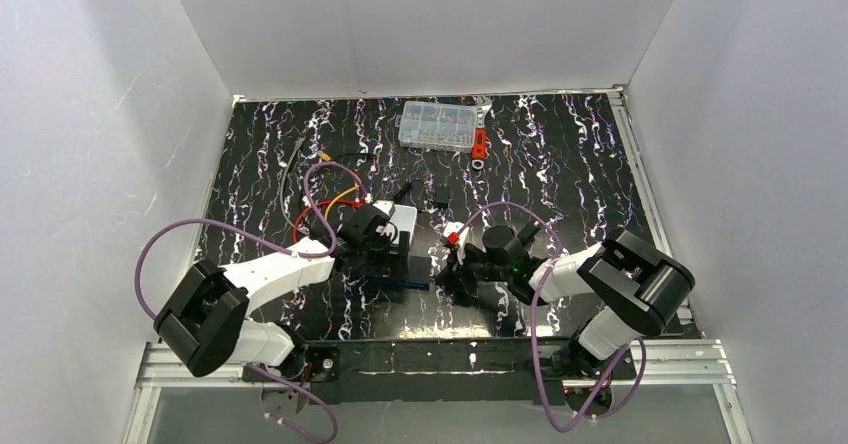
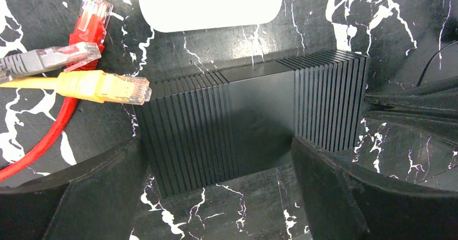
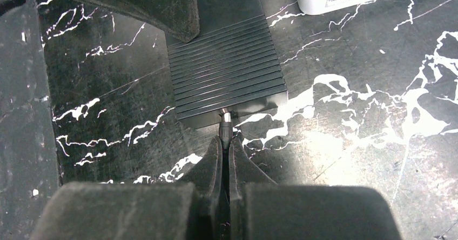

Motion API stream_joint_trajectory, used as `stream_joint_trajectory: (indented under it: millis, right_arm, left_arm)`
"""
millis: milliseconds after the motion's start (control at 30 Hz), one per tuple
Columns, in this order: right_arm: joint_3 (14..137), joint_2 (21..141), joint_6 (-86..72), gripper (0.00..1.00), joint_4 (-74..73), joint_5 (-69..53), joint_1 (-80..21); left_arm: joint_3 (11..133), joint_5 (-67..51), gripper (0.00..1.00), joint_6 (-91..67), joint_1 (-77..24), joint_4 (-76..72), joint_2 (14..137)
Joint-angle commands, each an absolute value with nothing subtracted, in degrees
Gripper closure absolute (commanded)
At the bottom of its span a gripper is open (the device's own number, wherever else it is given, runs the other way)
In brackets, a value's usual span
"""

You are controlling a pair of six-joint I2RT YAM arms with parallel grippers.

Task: Insert the plug into the switch port
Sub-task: Insert the connector into the switch port.

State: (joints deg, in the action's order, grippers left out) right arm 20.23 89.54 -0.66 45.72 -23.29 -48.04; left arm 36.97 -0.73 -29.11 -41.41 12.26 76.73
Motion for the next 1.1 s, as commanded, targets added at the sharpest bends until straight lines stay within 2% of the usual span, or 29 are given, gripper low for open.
stream_joint_trajectory:
  millis: [0, 733, 1067]
  right_arm:
    - [28.06, 89.82, 3.69, 0.99, 52.84, -29.24, -49.92]
    - [36.93, 88.86, 12.12, 0.99, 43.33, -42.42, -50.05]
    - [38.14, 90.17, 12.76, 0.99, 43.04, -43.08, -50.82]
  left_arm:
    - [34.71, -11.97, 0.06, -28.68, -46.68, 13.62, 78.52]
    - [33.25, -12.32, 0.06, -28.48, -48.29, 13.99, 75.25]
    - [32.88, -13.23, 0.06, -29.23, -48.93, 13.64, 73.61]
